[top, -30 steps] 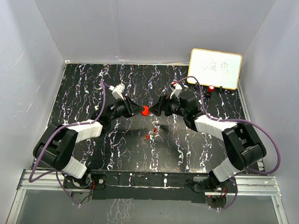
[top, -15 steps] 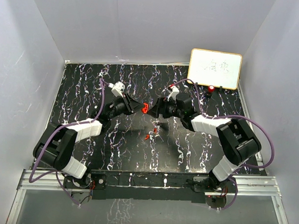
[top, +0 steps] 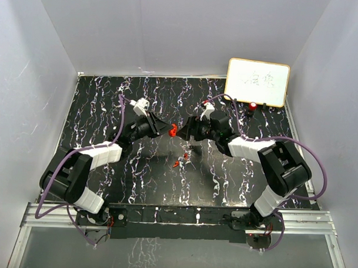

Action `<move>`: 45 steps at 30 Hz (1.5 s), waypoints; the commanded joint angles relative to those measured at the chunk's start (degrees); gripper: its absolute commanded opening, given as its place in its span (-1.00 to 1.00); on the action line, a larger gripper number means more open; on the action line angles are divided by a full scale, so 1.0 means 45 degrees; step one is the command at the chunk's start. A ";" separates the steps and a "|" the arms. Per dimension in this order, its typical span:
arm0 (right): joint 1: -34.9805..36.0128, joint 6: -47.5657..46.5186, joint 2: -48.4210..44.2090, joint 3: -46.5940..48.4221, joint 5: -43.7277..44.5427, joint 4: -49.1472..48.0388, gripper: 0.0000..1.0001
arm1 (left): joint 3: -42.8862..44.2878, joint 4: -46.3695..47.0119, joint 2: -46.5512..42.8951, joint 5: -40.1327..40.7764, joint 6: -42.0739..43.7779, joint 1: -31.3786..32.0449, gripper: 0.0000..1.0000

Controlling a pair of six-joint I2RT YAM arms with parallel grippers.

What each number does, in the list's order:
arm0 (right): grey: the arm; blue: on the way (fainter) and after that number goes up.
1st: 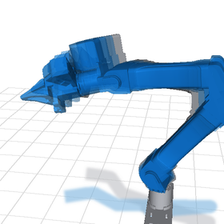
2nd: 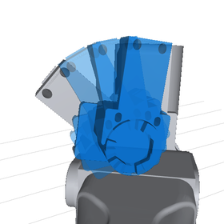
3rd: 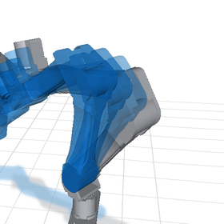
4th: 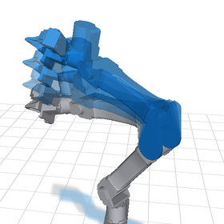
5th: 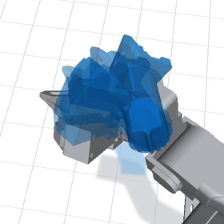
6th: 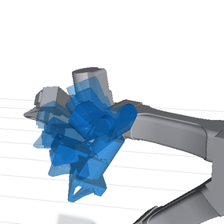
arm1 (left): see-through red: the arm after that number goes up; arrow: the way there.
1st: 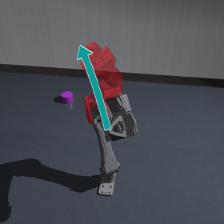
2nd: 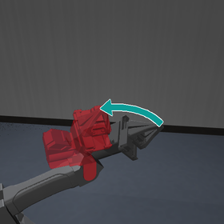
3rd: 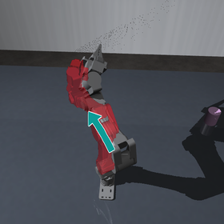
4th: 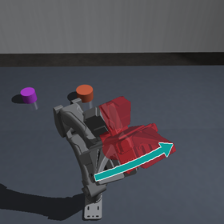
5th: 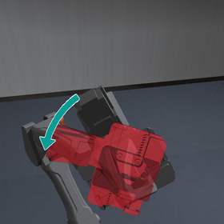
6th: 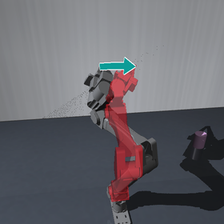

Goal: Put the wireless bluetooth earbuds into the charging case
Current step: Open the charging case, then pick up the earbud from the center of the board.

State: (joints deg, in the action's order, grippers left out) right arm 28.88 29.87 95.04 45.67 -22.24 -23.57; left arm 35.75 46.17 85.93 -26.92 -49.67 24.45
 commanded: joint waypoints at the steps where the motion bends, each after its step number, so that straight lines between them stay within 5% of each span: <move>1: 0.0071 -0.0698 -0.1016 0.0027 0.0888 0.0492 0.55 | 0.0432 -0.0399 -0.0331 -0.0052 -0.0238 -0.0695 -1.00; 8: 0.0575 -0.1982 -0.2300 -0.0186 0.2756 0.3356 0.50 | -0.0305 0.1975 0.0182 -0.1690 -0.1356 -0.1733 -1.00; 18: 0.1504 -0.2171 -0.2711 -0.0867 0.3706 0.4174 0.28 | -0.1229 0.7719 0.2139 -0.3638 -0.3742 -0.2234 -1.00; 29: 0.2459 -0.2336 -0.2442 -0.0578 0.4882 0.4726 0.16 | -0.0901 0.2052 0.0487 -0.2131 -0.1869 -0.2342 -1.00; 45: 0.3417 -0.2227 -0.2064 -0.0008 0.5504 0.5194 0.04 | -0.0882 0.1643 0.0558 -0.2548 -0.2143 -0.2384 -1.00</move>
State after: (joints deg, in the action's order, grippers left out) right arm 42.59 19.79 85.27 41.91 1.28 0.30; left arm 30.70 53.60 90.63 -37.67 -59.94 14.04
